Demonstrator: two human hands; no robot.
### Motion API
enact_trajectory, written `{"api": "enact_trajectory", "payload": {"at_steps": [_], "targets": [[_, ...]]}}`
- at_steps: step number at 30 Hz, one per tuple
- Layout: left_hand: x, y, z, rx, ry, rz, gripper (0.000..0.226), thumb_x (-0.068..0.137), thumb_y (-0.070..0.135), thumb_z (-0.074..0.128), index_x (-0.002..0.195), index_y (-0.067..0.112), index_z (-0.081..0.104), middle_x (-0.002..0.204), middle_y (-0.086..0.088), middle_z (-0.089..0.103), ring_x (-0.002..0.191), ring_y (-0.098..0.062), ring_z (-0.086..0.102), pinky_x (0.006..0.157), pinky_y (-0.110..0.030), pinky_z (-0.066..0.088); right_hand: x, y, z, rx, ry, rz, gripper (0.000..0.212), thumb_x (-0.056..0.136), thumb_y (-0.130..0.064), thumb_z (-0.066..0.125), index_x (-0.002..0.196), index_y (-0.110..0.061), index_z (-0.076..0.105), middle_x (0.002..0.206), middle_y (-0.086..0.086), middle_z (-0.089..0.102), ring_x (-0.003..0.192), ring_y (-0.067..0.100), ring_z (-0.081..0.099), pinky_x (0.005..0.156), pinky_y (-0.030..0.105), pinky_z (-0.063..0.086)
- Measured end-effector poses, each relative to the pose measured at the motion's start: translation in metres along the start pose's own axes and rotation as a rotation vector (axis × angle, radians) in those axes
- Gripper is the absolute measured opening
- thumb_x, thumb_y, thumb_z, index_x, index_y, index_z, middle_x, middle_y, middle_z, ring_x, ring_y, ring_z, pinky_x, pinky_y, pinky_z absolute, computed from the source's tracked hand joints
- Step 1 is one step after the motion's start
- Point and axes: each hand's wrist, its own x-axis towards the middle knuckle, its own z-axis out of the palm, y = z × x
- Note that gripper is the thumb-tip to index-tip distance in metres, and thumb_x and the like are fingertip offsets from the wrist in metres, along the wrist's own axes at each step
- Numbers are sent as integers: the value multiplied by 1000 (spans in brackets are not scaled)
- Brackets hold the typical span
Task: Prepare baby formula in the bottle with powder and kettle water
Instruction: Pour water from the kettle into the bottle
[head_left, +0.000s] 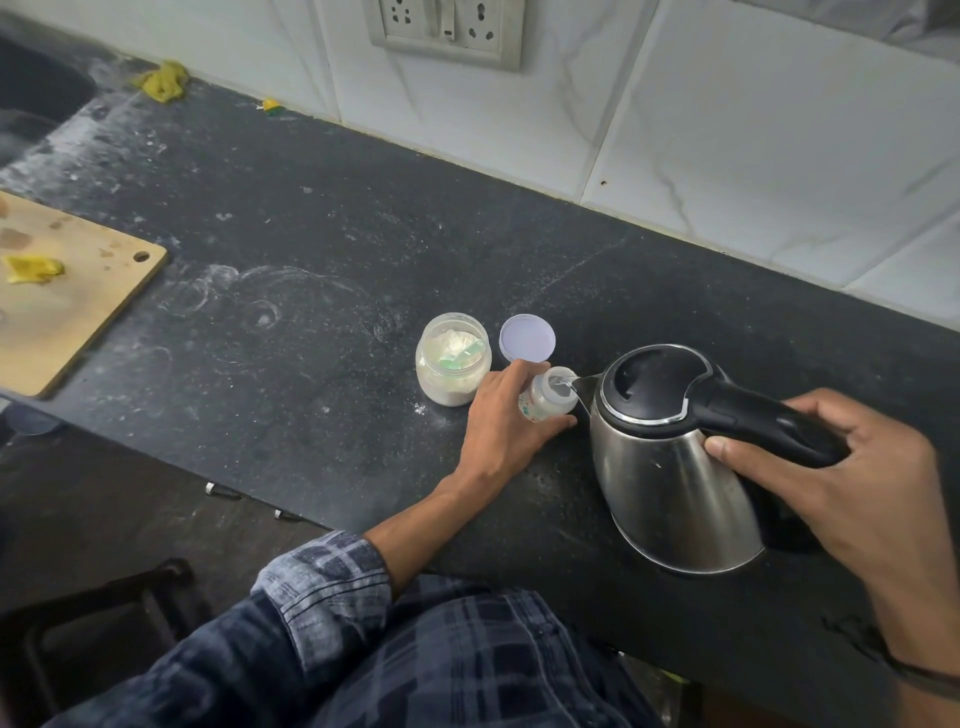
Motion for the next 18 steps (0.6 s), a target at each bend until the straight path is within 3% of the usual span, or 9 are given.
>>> {"api": "enact_trajectory", "payload": {"at_steps": [18], "targets": [[2, -1, 1, -12, -4, -54, 62, 66, 39, 93, 115, 26, 57, 112, 10, 64, 107, -16, 62, 93, -43, 53, 0, -1, 0, -11, 6, -25, 32, 64, -22, 96, 79, -33, 70, 76, -11, 71, 69, 9, 66, 57, 11, 46]]}}
